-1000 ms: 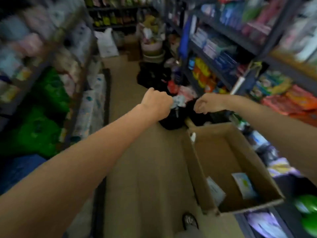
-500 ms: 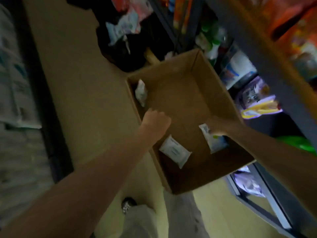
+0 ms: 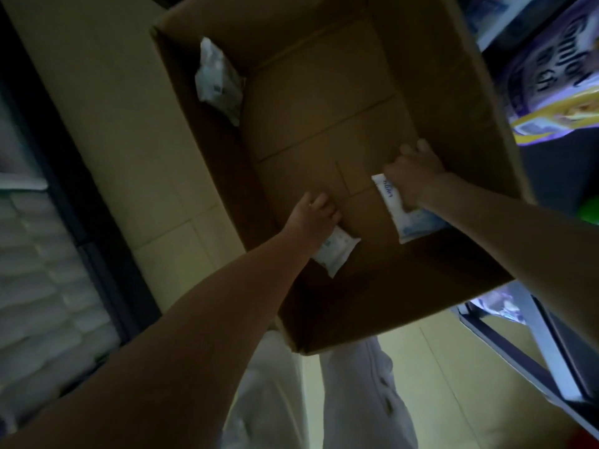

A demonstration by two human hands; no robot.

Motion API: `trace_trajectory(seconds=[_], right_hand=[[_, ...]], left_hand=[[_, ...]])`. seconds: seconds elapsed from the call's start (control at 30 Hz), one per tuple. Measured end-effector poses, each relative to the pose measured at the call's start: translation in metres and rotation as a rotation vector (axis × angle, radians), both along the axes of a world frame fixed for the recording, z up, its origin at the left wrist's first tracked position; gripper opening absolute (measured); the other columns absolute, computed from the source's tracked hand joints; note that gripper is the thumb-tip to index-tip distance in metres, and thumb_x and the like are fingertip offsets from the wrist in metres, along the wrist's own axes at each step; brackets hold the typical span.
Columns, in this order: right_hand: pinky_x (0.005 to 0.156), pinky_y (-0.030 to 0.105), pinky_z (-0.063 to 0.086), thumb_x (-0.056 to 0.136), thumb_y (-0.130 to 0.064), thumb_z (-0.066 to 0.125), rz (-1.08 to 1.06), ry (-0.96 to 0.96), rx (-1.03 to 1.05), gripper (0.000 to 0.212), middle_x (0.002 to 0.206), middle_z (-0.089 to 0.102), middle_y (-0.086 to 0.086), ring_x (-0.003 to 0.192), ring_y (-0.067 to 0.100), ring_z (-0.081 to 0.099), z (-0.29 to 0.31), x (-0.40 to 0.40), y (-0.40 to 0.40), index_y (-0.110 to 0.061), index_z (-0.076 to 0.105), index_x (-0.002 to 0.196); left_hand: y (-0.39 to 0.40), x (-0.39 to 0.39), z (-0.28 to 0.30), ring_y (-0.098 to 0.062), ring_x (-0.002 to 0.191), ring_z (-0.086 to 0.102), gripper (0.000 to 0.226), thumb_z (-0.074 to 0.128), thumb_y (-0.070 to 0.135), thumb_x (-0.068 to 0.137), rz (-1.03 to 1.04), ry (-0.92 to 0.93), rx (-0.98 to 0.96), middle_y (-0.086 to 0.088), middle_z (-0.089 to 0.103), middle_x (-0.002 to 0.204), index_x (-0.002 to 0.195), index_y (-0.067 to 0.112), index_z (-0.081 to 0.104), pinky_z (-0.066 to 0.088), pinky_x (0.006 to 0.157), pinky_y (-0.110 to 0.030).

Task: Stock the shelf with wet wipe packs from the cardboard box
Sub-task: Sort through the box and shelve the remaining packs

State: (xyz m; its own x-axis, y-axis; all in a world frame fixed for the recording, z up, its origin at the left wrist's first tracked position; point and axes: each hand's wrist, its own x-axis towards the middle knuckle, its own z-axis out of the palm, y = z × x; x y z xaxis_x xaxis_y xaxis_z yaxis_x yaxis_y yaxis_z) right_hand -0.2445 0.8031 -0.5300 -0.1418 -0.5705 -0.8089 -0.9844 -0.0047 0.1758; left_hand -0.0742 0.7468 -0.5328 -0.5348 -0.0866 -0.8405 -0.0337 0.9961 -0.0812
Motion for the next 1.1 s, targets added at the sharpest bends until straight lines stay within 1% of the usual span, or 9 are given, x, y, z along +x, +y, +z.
trace_trajectory(seconds=[0.1,0.23,0.37,0.6,0.73,0.87,0.93,1.0,1.1], right_hand=[[0.104,0.043,0.031,0.076,-0.027,0.073,-0.207,-0.182,-0.066,0.056,0.124,0.052,0.009,0.118,0.028,0.046,0.004,0.008,-0.019,-0.014,0.047,0.124],[0.085,0.036,0.050,0.075,-0.010,0.074,-0.582,-0.451,-0.180,0.069,0.126,0.051,0.012,0.110,0.028,0.054,0.017,0.006,-0.035,-0.011,0.038,0.135],[0.083,0.035,0.048,0.076,0.000,0.070,-0.631,-0.566,-0.258,0.052,0.121,0.057,0.011,0.108,0.027,0.056,0.052,-0.006,-0.047,-0.006,0.048,0.123],[0.079,0.026,0.042,0.069,-0.006,0.076,-0.602,-0.603,-0.696,0.042,0.114,0.064,0.013,0.106,0.024,0.058,0.190,-0.007,-0.107,-0.005,0.064,0.109],[0.069,0.025,0.040,0.068,-0.011,0.078,-0.736,-0.755,-0.857,0.032,0.090,0.065,0.010,0.085,0.018,0.058,0.298,0.017,-0.158,-0.004,0.068,0.097],[0.083,0.037,0.049,0.070,-0.003,0.076,-0.813,-1.068,-0.867,0.038,0.100,0.064,0.013,0.092,0.023,0.062,0.412,0.071,-0.189,-0.004,0.060,0.105],[0.078,0.042,0.051,0.072,0.002,0.073,-0.779,-1.198,-0.869,0.028,0.094,0.066,0.015,0.081,0.023,0.065,0.459,0.109,-0.197,-0.008,0.059,0.095],[0.061,0.028,0.054,0.074,0.006,0.070,-0.759,-1.339,-0.878,0.024,0.080,0.068,0.009,0.060,0.013,0.066,0.500,0.151,-0.204,-0.013,0.058,0.083],[0.062,0.019,0.055,0.077,0.006,0.064,-0.715,-1.517,-0.855,0.019,0.064,0.072,-0.004,0.056,0.005,0.067,0.556,0.221,-0.211,-0.012,0.063,0.082]], left_hand=[[0.009,0.001,-0.013,-0.027,0.136,0.020,0.075,0.058,0.032,0.086,-0.059,0.042,-0.055,-0.007,0.024,0.150,0.145,0.012,0.017,0.024,0.109,-0.040],[0.010,-0.003,-0.015,-0.026,0.137,0.022,0.052,0.055,0.029,0.090,-0.169,0.015,-0.008,-0.004,0.035,0.146,0.138,0.016,0.039,0.023,0.110,-0.040],[-0.021,-0.003,0.027,-0.028,0.132,0.030,0.049,0.060,0.036,0.086,0.294,-0.021,0.049,-0.007,0.044,0.137,0.129,0.014,0.049,0.031,0.106,-0.041],[-0.135,0.015,0.173,-0.028,0.108,0.056,0.060,0.068,0.041,0.080,1.229,0.398,0.180,-0.011,0.058,0.122,0.126,0.006,0.053,0.042,0.089,-0.032],[-0.179,0.070,0.278,-0.027,0.100,0.061,0.032,0.066,0.027,0.085,1.548,0.546,0.487,-0.009,0.064,0.114,0.109,0.007,0.061,0.048,0.095,-0.036],[-0.199,0.149,0.385,-0.024,0.097,0.064,0.026,0.058,0.011,0.090,1.663,0.738,0.693,-0.010,0.066,0.113,0.115,0.006,0.058,0.052,0.087,-0.035],[-0.206,0.195,0.432,-0.023,0.100,0.066,0.029,0.056,0.010,0.090,1.686,0.841,0.743,-0.008,0.068,0.114,0.119,0.009,0.058,0.052,0.091,-0.037],[-0.205,0.242,0.477,-0.021,0.097,0.068,0.027,0.054,0.009,0.091,1.689,0.939,0.767,-0.007,0.069,0.111,0.117,0.012,0.060,0.054,0.090,-0.037],[-0.191,0.315,0.544,-0.021,0.104,0.066,0.029,0.052,0.011,0.093,1.668,1.056,0.686,-0.006,0.068,0.115,0.120,0.015,0.057,0.054,0.090,-0.036]])
